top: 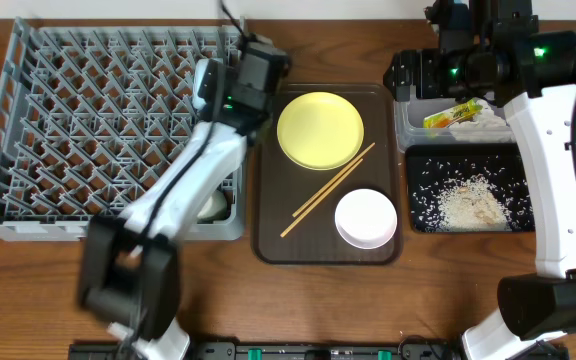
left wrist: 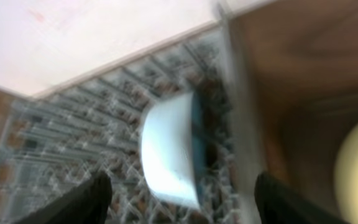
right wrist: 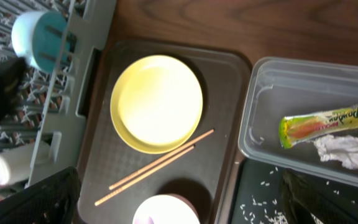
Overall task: Sort waste into correct bins and load items into the dishwasher
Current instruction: 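Move the left gripper to the white bowl and grasp its rim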
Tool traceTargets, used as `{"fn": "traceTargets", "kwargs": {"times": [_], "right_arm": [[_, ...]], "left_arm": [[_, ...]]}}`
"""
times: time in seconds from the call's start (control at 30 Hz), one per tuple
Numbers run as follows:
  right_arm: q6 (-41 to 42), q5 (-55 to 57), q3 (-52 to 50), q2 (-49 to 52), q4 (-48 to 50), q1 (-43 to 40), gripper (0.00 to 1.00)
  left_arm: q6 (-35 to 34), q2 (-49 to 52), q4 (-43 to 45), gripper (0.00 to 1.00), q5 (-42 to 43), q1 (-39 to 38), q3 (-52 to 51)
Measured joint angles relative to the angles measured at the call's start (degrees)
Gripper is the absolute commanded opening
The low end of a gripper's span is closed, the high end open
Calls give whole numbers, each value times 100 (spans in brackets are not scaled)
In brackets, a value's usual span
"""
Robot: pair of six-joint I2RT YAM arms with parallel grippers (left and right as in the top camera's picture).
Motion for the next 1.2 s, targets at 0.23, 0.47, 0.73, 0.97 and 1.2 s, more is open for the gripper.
{"fn": "traceTargets", "kwargs": {"times": [0.23,0.47,0.73,0.97,1.2], "right_arm": [[-2,0,-2,0,-4,0,99],[-2,2,-2,0,-2,0,99],[-2,2,-2,0,-2,0,99],[-2,2,-2,0,-2,2,99],[-2,2,-2,0,-2,2,99]], "left_arm": [[-1434,-1325,-2437,74,2909,-46,37],[-3270,-782,-2052,74,4140,-881,-647],[-4223,35,-1729,73,4172,-1685,-754],[-4507,640,-1423,70,4151,-1838,-754],[-4621,1228,-1440,55,4590,-1722,-675]]}}
